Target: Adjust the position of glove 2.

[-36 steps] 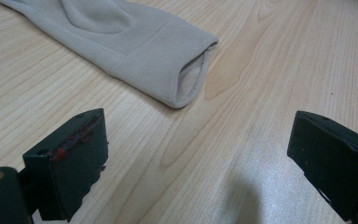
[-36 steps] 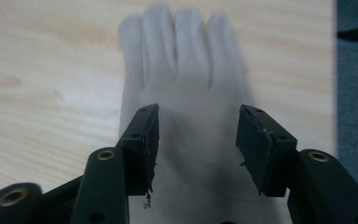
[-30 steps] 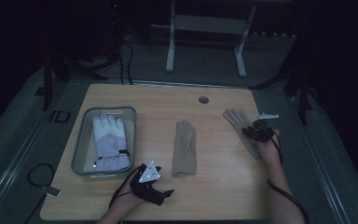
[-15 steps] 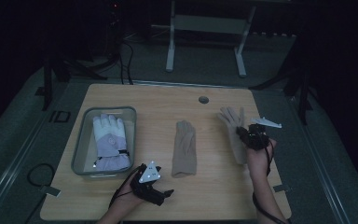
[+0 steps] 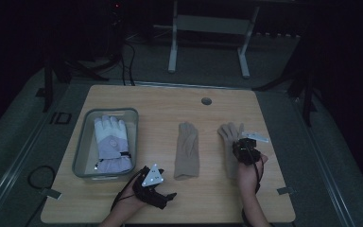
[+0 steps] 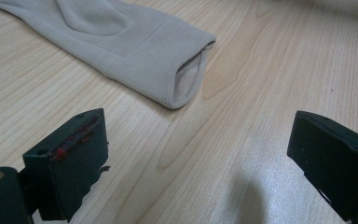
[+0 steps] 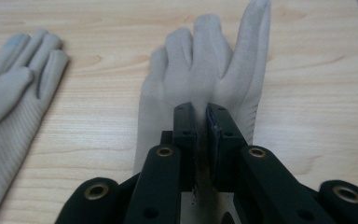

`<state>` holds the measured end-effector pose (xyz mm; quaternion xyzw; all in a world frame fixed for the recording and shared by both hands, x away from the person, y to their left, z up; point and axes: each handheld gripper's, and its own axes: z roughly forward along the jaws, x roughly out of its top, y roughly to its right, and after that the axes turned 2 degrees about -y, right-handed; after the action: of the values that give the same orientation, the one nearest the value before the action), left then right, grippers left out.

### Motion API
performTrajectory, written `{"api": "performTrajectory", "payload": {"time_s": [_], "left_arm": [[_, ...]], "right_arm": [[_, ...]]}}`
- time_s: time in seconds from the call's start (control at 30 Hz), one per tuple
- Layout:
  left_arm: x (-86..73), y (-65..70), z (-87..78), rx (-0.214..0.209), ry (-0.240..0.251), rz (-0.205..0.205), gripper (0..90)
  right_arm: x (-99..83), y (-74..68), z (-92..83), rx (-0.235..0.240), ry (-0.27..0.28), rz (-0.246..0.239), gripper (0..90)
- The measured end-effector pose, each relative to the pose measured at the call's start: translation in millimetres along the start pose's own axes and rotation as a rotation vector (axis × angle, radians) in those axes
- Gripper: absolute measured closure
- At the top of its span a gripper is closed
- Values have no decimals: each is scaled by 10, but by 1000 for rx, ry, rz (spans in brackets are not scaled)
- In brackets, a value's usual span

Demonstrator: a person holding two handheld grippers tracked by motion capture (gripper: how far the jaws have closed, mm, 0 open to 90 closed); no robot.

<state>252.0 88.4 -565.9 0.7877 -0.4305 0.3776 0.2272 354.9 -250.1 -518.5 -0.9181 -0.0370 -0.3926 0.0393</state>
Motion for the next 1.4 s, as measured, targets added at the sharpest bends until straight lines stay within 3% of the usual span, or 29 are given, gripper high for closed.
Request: {"api": "performTrajectory", "payload": {"time_s": [0.17,0.23,0.33,0.43,0.5,0.53,0.57,0.67,0.7,0.73,0.9,1.07,1.27,1.4], "left_arm": [[-3,-9,-5,-3,8,-9,52],[-4,-6,-4,-5,8,-8,52],[-4,1,-2,-4,0,2,52],[-5,0,-1,-4,2,0,52],[-5,-5,-5,-8,7,-6,52],[-6,-7,-6,-8,8,-6,52],[-7,-9,-6,-8,9,-6,52],[1,-12,-17,-8,12,-8,52],[3,-13,-19,-5,15,-8,52],[3,-13,-20,-4,17,-9,52],[-2,-7,-13,-1,11,0,52],[-9,-5,-12,-5,14,5,52],[-2,-7,-15,-15,14,6,52],[-6,-8,-14,-17,9,7,52]], "right_arm": [[-106,-58,146,-1,-41,16,796],[-153,-87,190,4,-48,10,731],[-185,-72,250,31,-58,28,658],[-136,-59,222,62,-50,11,613],[-69,-32,180,84,-34,-42,590],[-22,0,150,123,-8,-83,575],[6,16,137,123,-7,-117,574],[68,88,100,142,35,-292,563],[77,117,107,143,21,-334,569],[86,161,121,174,8,-371,566],[94,266,194,230,-73,-488,557],[101,365,266,309,-82,-502,504],[2,384,351,345,-67,-511,518],[-54,416,396,388,-77,-460,543]]}}
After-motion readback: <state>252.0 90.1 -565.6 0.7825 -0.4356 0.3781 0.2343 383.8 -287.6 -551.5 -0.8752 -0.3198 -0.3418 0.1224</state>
